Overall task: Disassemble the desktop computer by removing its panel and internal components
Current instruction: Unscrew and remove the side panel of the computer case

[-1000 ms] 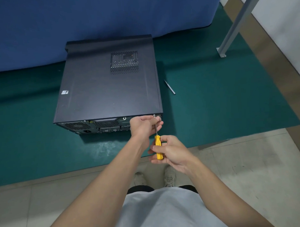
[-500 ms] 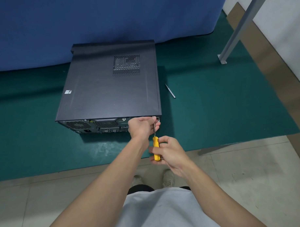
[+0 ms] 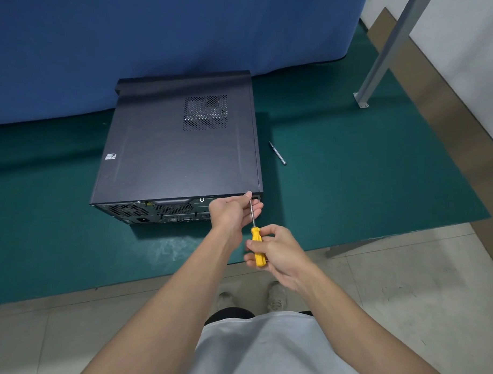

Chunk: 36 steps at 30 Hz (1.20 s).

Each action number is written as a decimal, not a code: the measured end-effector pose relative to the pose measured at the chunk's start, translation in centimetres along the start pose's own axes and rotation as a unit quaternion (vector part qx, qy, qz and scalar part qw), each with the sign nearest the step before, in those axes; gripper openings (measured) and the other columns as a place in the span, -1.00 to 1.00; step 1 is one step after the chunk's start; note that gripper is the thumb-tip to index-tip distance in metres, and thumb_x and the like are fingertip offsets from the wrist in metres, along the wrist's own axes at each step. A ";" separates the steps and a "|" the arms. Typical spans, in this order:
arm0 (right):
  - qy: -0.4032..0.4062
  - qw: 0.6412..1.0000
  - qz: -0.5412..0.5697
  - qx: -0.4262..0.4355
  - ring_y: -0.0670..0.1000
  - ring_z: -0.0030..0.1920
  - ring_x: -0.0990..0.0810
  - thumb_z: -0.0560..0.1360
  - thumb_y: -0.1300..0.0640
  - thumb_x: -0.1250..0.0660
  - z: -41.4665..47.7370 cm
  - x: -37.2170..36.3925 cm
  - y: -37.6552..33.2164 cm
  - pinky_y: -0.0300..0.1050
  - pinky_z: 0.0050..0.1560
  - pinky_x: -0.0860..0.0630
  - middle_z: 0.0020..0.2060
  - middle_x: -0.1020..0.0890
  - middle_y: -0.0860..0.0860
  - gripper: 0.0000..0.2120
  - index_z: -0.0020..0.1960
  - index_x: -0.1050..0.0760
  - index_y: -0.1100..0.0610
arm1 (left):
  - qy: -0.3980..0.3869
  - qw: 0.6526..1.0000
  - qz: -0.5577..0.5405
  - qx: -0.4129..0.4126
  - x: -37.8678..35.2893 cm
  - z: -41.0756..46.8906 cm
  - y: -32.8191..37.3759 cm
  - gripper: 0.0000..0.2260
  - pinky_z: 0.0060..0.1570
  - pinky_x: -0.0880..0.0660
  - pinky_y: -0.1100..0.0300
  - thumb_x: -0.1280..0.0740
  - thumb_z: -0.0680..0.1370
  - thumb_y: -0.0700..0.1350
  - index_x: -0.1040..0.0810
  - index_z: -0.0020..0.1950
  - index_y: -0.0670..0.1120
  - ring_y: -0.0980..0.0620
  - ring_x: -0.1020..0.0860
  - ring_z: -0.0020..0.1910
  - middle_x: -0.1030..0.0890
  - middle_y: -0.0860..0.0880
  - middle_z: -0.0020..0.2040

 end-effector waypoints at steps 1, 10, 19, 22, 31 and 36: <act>0.004 1.000 -0.010 0.004 -0.01 -0.33 -0.56 0.53 0.29 -0.32 0.0 0.0 -0.1 -0.18 -0.33 -0.52 -0.17 -0.60 0.16 -0.81 0.12 -0.42 0.28 | 0.009 1.000 0.000 0.001 0.0 0.1 0.0 -0.91 -0.22 -0.63 0.16 -0.38 0.53 -0.29 -0.57 -0.08 -0.33 -0.12 -0.68 -0.23 -0.66 -0.28 -0.16; 0.030 0.999 -0.021 -0.008 0.04 -0.29 -0.63 0.57 0.20 -0.29 -0.2 0.2 -0.4 -0.14 -0.29 -0.57 -0.18 -0.64 0.18 -0.84 0.05 -0.48 0.30 | -0.021 1.000 -0.007 0.014 -0.2 0.2 -0.3 -0.85 -0.21 -0.64 0.16 -0.38 0.54 -0.25 -0.56 -0.01 -0.35 -0.14 -0.69 -0.18 -0.68 -0.27 -0.14; 0.028 0.999 0.003 -0.017 -0.02 -0.38 -0.50 0.62 0.17 -0.19 -0.4 0.0 -0.5 -0.21 -0.39 -0.45 -0.23 -0.61 0.18 -0.78 -0.01 -0.50 0.32 | -0.036 0.998 -0.032 0.039 -0.1 0.4 -0.4 -0.66 -0.13 -0.64 0.10 -0.36 0.57 -0.04 -0.52 -0.01 -0.37 -0.17 -0.69 -0.13 -0.65 -0.31 -0.07; 0.017 0.999 0.038 -0.024 0.04 -0.33 -0.61 0.60 0.18 -0.25 -0.5 -0.2 -0.4 -0.15 -0.32 -0.57 -0.21 -0.63 0.19 -0.85 0.02 -0.46 0.29 | -0.045 0.997 -0.037 0.041 -0.1 0.3 -0.3 -0.67 -0.13 -0.64 0.10 -0.38 0.56 -0.07 -0.53 0.01 -0.37 -0.18 -0.68 -0.12 -0.66 -0.31 -0.06; 0.046 0.998 -0.053 -0.007 -0.07 -0.46 -0.43 0.56 0.18 -0.30 0.0 1.1 -0.4 -0.23 -0.50 -0.33 -0.32 -0.58 0.09 -0.88 0.03 -0.46 0.24 | -0.054 0.998 -0.014 0.022 0.0 0.5 -0.5 -0.85 -0.19 -0.64 0.15 -0.39 0.53 -0.26 -0.56 0.01 -0.35 -0.12 -0.69 -0.16 -0.68 -0.28 -0.10; 0.099 0.973 -0.210 -0.001 -0.06 -0.44 -0.37 0.47 0.13 -0.40 0.1 4.3 -0.6 -0.23 -0.43 -0.29 -0.42 -0.46 -0.03 -0.84 -0.19 -0.43 0.10 | -0.055 0.997 0.051 -0.020 0.1 0.5 -0.2 -0.88 -0.16 -0.64 0.14 -0.37 0.54 -0.28 -0.60 -0.01 -0.34 -0.10 -0.69 -0.17 -0.68 -0.25 -0.12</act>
Point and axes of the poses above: each hand's wrist, its own z-axis towards the middle knuckle, its own x-axis out of the back of the hand, y = z × x, the point moved 6 cm from there along z, towards the middle knuckle
